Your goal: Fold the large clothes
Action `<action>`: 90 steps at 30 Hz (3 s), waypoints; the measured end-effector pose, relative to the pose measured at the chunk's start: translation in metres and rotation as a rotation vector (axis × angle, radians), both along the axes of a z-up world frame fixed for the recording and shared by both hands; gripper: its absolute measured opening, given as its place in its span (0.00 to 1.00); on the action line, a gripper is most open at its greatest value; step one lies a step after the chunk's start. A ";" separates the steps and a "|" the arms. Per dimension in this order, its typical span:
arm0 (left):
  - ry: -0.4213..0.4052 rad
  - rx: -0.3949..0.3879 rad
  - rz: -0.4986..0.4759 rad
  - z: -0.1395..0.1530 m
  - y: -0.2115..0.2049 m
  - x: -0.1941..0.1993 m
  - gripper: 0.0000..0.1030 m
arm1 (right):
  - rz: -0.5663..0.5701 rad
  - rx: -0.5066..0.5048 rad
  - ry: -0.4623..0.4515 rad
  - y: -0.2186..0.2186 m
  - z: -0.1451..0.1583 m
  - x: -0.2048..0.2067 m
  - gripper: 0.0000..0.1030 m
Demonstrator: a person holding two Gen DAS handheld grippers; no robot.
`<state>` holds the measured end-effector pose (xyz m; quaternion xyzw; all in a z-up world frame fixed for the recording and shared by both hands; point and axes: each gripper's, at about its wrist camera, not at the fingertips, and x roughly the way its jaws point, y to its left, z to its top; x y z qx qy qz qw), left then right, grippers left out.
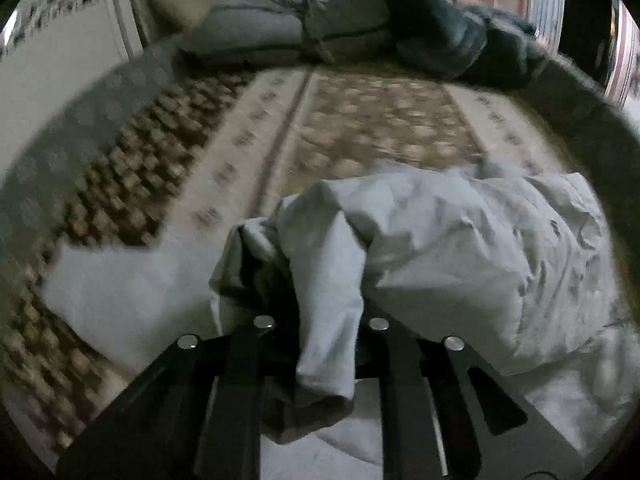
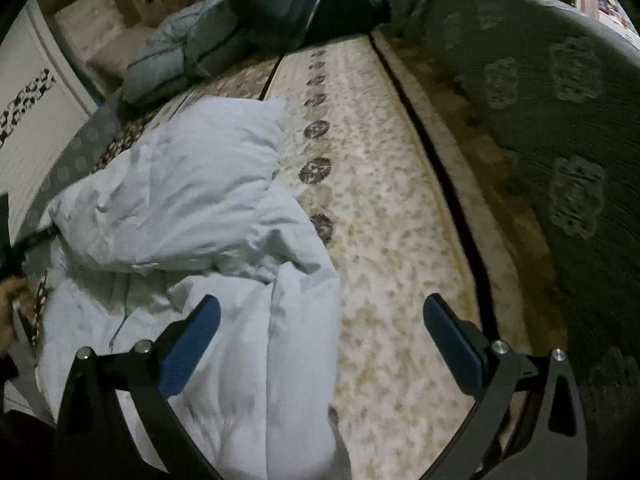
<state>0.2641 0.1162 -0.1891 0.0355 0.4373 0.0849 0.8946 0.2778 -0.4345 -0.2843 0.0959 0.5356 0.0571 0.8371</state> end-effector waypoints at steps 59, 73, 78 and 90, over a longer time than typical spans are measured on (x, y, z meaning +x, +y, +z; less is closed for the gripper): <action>0.053 -0.220 0.295 -0.062 0.079 -0.055 0.93 | 0.008 0.041 0.142 -0.043 -0.024 -0.001 0.07; 0.057 -0.373 0.405 -0.090 0.122 -0.061 0.93 | -0.340 -0.166 0.073 -0.120 0.034 -0.058 0.27; 0.016 -0.501 0.669 -0.110 0.183 -0.085 0.91 | -0.307 -0.048 -0.113 -0.095 0.095 -0.054 0.75; -0.079 -0.593 0.881 -0.146 0.283 -0.096 0.94 | -0.083 -0.109 -0.136 -0.010 0.102 -0.025 0.82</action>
